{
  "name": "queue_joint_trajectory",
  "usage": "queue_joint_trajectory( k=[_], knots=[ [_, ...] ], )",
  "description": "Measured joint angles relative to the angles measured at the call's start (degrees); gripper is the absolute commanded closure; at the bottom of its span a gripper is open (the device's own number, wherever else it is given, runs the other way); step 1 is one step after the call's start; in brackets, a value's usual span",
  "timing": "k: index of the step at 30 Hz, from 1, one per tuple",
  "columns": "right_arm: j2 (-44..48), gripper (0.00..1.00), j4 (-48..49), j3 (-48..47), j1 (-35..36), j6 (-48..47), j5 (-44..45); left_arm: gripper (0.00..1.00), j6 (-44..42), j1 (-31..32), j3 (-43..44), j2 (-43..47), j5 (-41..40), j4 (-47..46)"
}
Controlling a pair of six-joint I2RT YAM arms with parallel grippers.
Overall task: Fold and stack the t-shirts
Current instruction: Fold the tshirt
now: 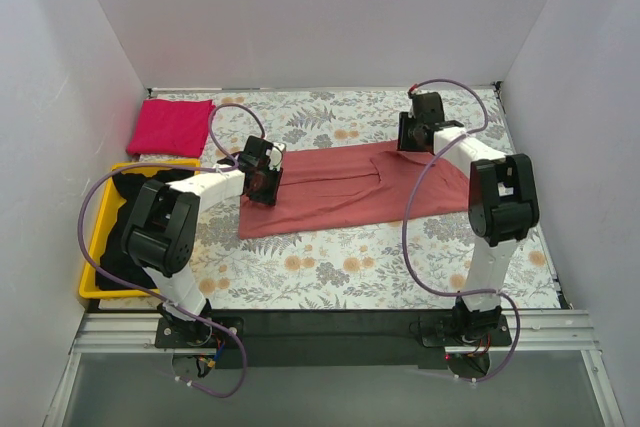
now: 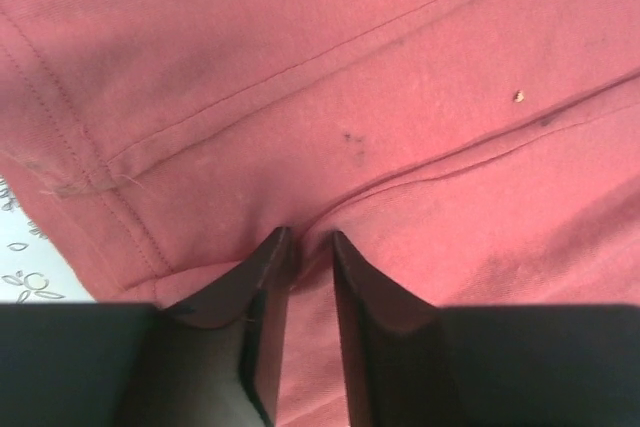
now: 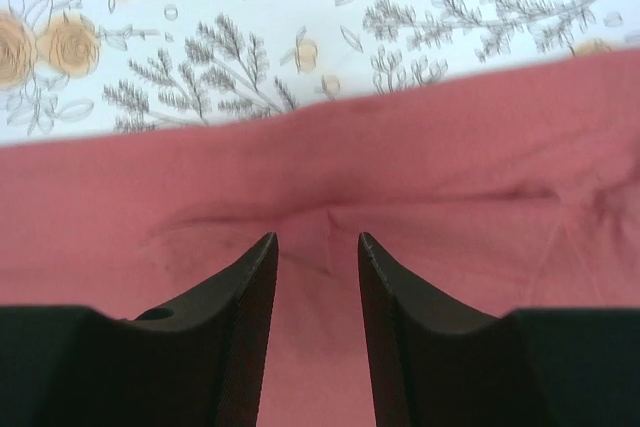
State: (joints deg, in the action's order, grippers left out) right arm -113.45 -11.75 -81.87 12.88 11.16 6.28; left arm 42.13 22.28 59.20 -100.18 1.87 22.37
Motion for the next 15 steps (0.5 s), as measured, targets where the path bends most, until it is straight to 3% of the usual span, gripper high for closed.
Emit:
queue_joint_trajectory(
  k=[8,11,15],
  knots=[
    [20.26,0.55,0.15,19.19,-0.37,2.71,-1.60,0.40,3.21,-0.04,0.00,5.62,-1.55,1.60],
    [25.64,0.55,0.00,25.83,-1.31,5.68,-3.65,0.38,5.09,-0.04,2.49,8.66,-1.92,0.92],
    [27.93,0.54,-0.28,31.41,-2.40,9.62,-6.10,0.44,6.51,-0.09,8.90,6.56,-2.34,-0.87]
  ],
)
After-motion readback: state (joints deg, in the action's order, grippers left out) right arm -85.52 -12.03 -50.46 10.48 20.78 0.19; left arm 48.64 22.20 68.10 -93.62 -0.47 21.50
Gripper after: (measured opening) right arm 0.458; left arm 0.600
